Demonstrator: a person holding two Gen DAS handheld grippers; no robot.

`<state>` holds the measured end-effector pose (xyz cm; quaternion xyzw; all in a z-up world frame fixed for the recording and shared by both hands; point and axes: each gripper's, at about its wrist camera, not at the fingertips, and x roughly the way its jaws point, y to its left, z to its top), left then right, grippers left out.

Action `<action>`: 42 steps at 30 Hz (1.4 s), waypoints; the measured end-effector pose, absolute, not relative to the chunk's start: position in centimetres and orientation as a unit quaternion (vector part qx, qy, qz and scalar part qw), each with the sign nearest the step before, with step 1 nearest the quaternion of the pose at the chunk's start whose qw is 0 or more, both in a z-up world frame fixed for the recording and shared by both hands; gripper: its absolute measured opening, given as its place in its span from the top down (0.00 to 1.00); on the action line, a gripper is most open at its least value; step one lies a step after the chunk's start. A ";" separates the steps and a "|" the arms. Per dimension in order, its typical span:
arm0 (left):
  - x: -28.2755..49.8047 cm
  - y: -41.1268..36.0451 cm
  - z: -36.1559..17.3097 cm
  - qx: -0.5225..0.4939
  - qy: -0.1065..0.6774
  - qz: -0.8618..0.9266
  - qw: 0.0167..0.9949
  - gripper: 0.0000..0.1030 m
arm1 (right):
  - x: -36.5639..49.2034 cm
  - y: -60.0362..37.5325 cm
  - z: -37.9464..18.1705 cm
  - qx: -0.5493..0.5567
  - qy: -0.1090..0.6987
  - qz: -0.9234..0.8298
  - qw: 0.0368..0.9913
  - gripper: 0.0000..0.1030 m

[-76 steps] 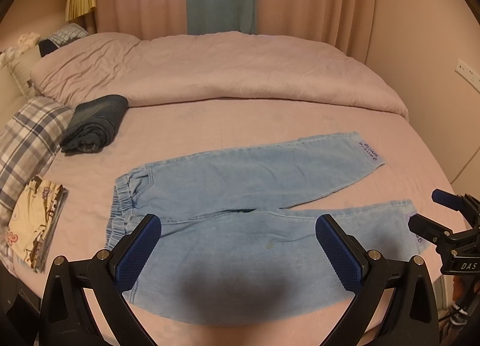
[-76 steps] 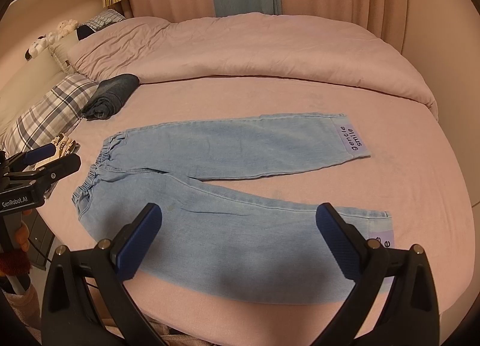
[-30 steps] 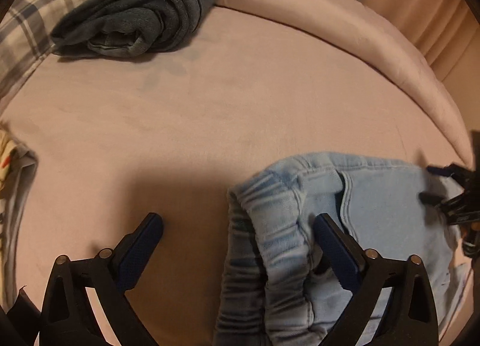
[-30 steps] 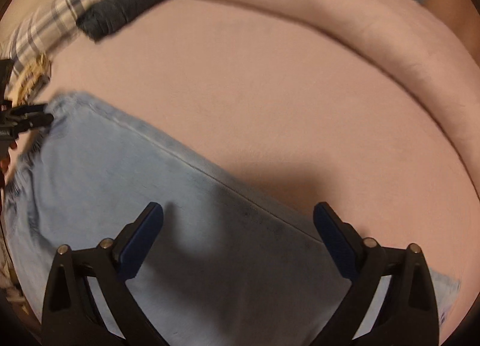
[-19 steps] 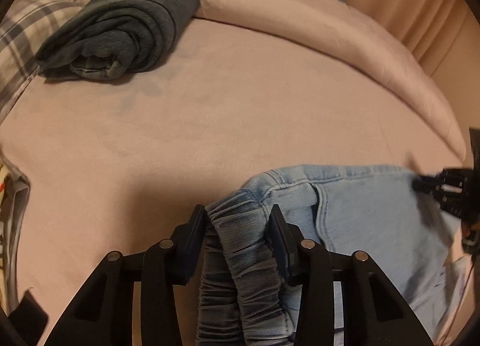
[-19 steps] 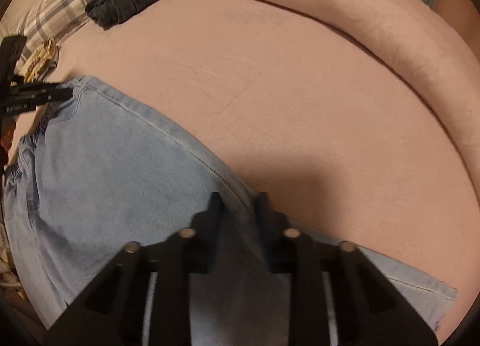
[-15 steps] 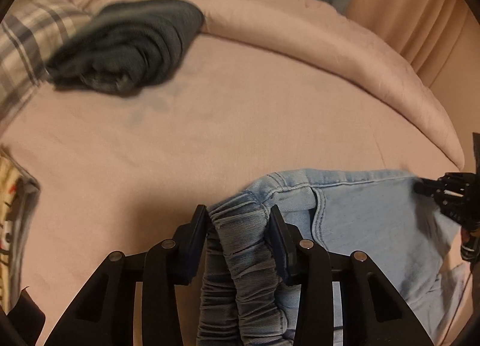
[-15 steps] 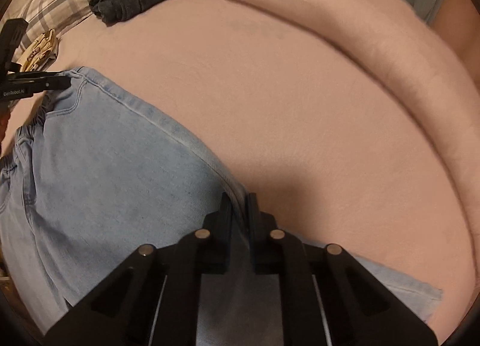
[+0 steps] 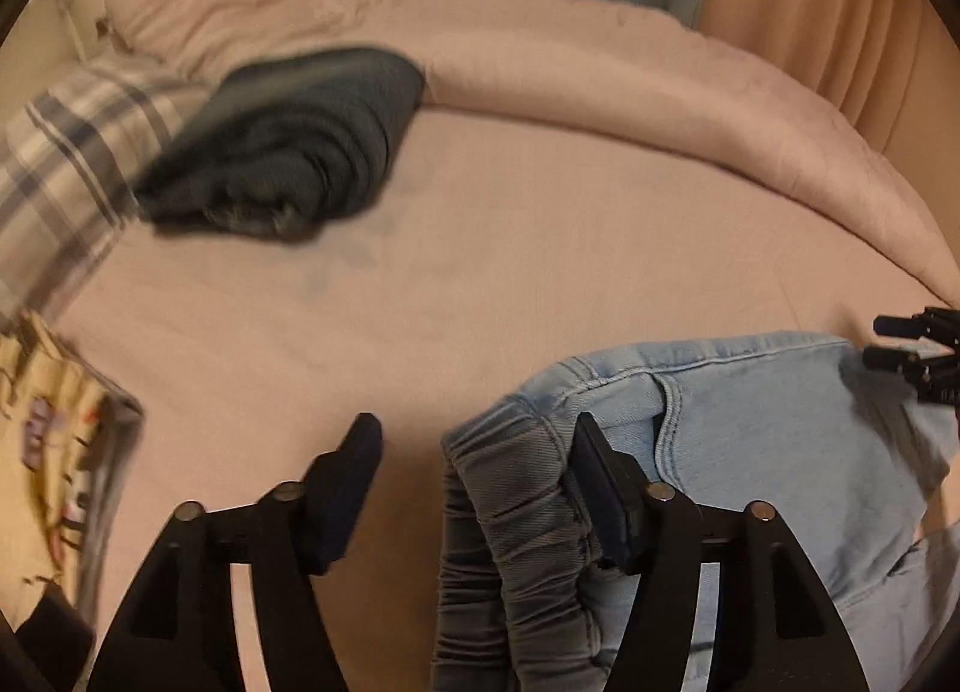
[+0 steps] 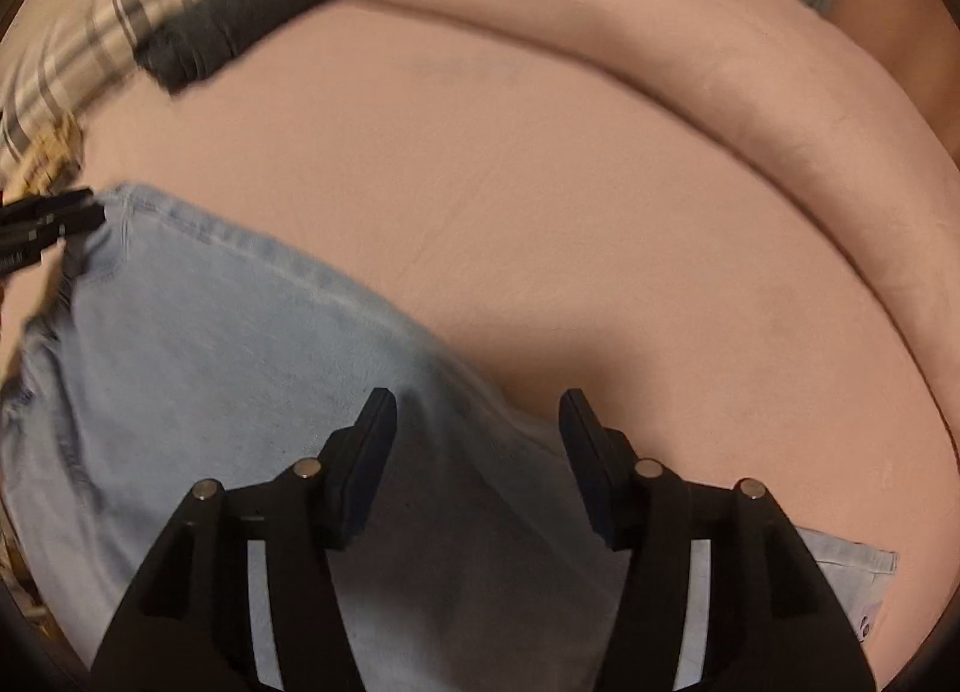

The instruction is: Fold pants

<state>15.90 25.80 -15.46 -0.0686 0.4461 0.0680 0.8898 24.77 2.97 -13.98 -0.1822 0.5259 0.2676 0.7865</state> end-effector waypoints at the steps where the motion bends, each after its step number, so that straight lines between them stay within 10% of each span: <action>1: 16.1 25.8 -15.3 -0.065 0.443 0.068 0.891 0.38 | 24.9 2.4 -13.5 -0.176 0.518 0.265 0.794 0.45; 19: 18.3 18.8 -14.8 -0.053 0.454 -0.063 0.887 0.38 | 27.1 -8.9 -16.9 -0.297 0.600 0.223 0.708 0.49; 27: 21.0 13.8 -18.2 -0.029 0.502 -0.073 0.861 0.38 | 26.6 -8.5 -16.8 -0.322 0.572 0.226 0.719 0.93; 31: 21.2 13.6 -19.1 -0.009 0.513 -0.059 0.856 0.38 | 28.5 -9.8 -16.9 -0.314 0.570 0.186 0.736 0.93; 35: 21.1 14.1 -19.1 -0.011 0.511 -0.054 0.858 0.38 | 28.3 -10.0 -17.0 -0.318 0.534 0.154 0.768 0.64; 42: 20.4 15.1 -19.3 -0.026 0.505 -0.049 0.861 0.38 | 28.7 -18.5 -13.2 -0.164 0.526 0.091 0.829 0.59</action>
